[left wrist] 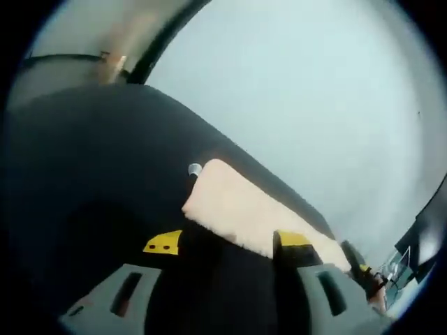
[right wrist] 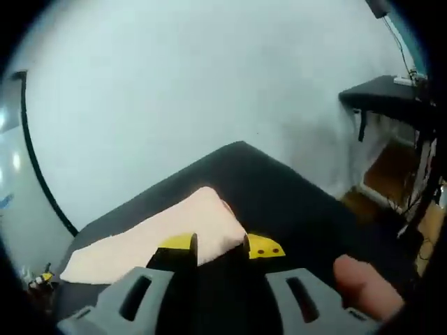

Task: Fold the towel on the table until its edges align and the towel forms a compact rectangular stack.

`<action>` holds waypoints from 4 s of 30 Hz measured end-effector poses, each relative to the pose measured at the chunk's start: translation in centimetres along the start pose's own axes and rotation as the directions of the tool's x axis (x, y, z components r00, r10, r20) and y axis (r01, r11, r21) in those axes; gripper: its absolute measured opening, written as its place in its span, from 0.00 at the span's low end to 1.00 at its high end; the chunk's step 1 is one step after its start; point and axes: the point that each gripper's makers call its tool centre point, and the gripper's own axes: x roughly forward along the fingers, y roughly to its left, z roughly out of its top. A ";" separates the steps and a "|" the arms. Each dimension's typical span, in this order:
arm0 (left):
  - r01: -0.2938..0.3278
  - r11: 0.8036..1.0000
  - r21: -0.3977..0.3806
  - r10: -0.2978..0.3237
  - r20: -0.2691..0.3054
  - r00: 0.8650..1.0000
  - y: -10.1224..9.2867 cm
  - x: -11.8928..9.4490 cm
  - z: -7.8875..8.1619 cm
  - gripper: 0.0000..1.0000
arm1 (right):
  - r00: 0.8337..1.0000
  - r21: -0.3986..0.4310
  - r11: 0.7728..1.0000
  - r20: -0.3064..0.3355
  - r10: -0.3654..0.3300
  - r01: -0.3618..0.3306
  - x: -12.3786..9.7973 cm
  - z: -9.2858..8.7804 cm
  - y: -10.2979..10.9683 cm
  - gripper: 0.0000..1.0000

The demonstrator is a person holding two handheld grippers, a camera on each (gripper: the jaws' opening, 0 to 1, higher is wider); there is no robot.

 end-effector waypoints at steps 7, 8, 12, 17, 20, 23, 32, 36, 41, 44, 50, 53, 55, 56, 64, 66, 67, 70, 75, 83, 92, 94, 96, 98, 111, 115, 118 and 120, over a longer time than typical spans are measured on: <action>0.044 0.999 -0.012 -0.044 0.003 0.999 -1.8 0.4 -1.4 0.46 | 0.989 0.180 0.983 -0.145 0.005 0.021 1.8 -3.2 -0.7 0.30; 0.046 0.999 -0.011 -0.046 0.008 0.999 -1.8 0.4 -1.2 0.46 | 0.990 0.183 0.983 -0.138 -0.002 0.027 1.9 -3.4 -0.8 0.29; 0.036 0.999 -0.019 -0.035 0.020 0.999 -1.2 0.6 -1.2 0.44 | 0.988 0.189 0.981 -0.156 -0.004 0.034 2.7 -4.5 -0.4 0.26; 0.034 0.999 0.004 -0.034 0.019 0.999 -1.2 0.6 -1.7 0.44 | 0.990 0.191 0.981 -0.139 -0.011 0.037 3.9 -4.1 0.1 0.28; 0.036 0.999 -0.009 -0.036 0.013 0.999 -1.0 1.2 -1.9 0.43 | 0.992 0.167 0.984 -0.121 -0.041 0.061 4.4 -4.1 0.2 0.24; 0.020 0.999 -0.030 -0.020 0.000 1.000 -1.0 1.5 -2.3 0.44 | 0.988 0.100 0.987 -0.099 -0.118 0.128 5.0 -4.2 -1.0 0.09; -0.003 0.991 -0.131 0.005 0.013 1.000 -1.6 3.2 -1.2 0.56 | 0.996 0.054 0.995 -0.031 -0.078 0.079 4.9 -4.1 -0.3 0.02; -0.056 0.985 -0.160 0.060 0.017 0.998 -0.8 3.7 -0.6 0.51 | 0.997 0.043 0.996 -0.008 -0.072 0.072 4.7 -3.8 -0.1 0.03; -0.098 0.962 -0.255 0.110 0.030 0.994 0.1 4.1 0.2 0.49 | 0.998 0.041 0.997 0.002 -0.059 0.059 4.6 -3.6 0.0 0.03; -0.116 0.951 -0.285 0.130 0.028 0.991 0.1 4.5 0.2 0.47 | 0.999 0.036 0.998 0.011 -0.050 0.049 4.6 -3.5 0.1 0.03; -0.163 0.920 -0.356 0.190 0.043 0.981 1.7 5.6 1.1 0.37 | 0.999 0.039 0.999 0.022 -0.034 0.033 4.5 -3.3 0.3 0.03; -0.183 0.913 -0.365 0.216 0.049 0.975 2.1 6.2 1.2 0.30 | 0.999 0.036 0.999 0.022 -0.033 0.032 4.5 -3.3 0.3 0.03; -0.189 0.913 -0.361 0.222 0.052 0.974 2.3 6.6 1.1 0.26 | 0.999 0.034 0.999 0.021 -0.033 0.032 4.6 -3.3 0.3 0.03; -0.173 0.912 -0.373 0.212 0.065 0.975 2.3 6.7 1.3 0.25 | 0.999 0.035 0.999 0.021 -0.032 0.031 4.6 -3.3 0.3 0.03; -0.162 0.963 -0.217 0.195 0.137 0.971 2.2 6.7 2.2 0.08 | 0.999 -0.001 1.000 0.034 0.000 0.000 4.5 -2.8 0.9 0.01; -0.146 0.969 -0.201 0.177 0.146 0.973 0.9 6.7 2.1 0.08 | 0.998 0.016 0.999 0.056 0.027 -0.028 4.5 -2.3 1.5 0.01; -0.127 0.973 -0.193 0.157 0.152 0.976 0.5 6.9 2.4 0.08 | 0.996 0.016 0.999 0.073 0.044 -0.045 4.4 -1.9 2.1 0.01; -0.061 0.990 -0.126 0.082 0.169 0.982 -2.4 7.5 2.2 0.08 | 0.991 -0.106 0.991 0.088 0.097 -0.087 4.1 -1.7 5.3 0.01; 0.012 0.988 0.153 -0.032 0.128 0.991 -8.9 8.9 0.8 0.08 | 0.976 -0.348 0.928 0.118 0.182 -0.131 3.5 -1.9 11.6 0.01; 0.133 0.933 0.335 -0.142 0.004 0.990 -15.3 11.5 -3.0 0.08 | 0.958 -0.597 0.772 0.018 0.287 -0.220 4.0 -5.8 19.1 0.01; 0.216 0.833 0.509 -0.173 -0.131 0.976 -19.1 12.4 -8.0 0.08 | 0.910 -0.747 0.572 -0.105 0.402 -0.339 3.8 -9.9 23.8 0.01; 0.224 0.827 0.516 -0.179 -0.137 0.974 -20.0 12.7 -8.6 0.08 | 0.890 -0.774 0.512 -0.142 0.433 -0.373 3.4 -11.0 25.1 0.01; 0.232 0.818 0.526 -0.182 -0.146 0.972 -20.6 12.9 -9.2 0.08 | 0.875 -0.800 0.454 -0.174 0.452 -0.393 3.1 -12.1 26.4 0.01; 0.241 0.794 0.558 -0.181 -0.162 0.970 -21.2 13.0 -10.0 0.08 | 0.855 -0.814 0.403 -0.202 0.478 -0.418 2.5 -13.2 27.8 0.01; 0.216 0.659 0.720 -0.145 -0.160 0.976 -23.7 13.8 -13.3 0.08 | 0.783 -0.802 0.302 -0.299 0.545 -0.516 0.6 -15.8 32.4 0.01; 0.227 0.611 0.759 -0.155 -0.167 0.974 -24.5 13.3 -14.4 0.08 | 0.762 -0.814 0.253 -0.311 0.568 -0.522 -0.1 -15.8 33.2 0.01; 0.251 0.592 0.766 -0.168 -0.187 0.968 -24.9 13.0 -15.4 0.08 | 0.750 -0.818 0.229 -0.322 0.577 -0.528 -0.4 -16.1 33.4 0.01; 0.245 0.584 0.774 -0.151 -0.193 0.970 -24.4 13.1 -15.7 0.09 | 0.752 -0.809 0.234 -0.338 0.566 -0.539 -0.1 -16.7 33.1 0.01</action>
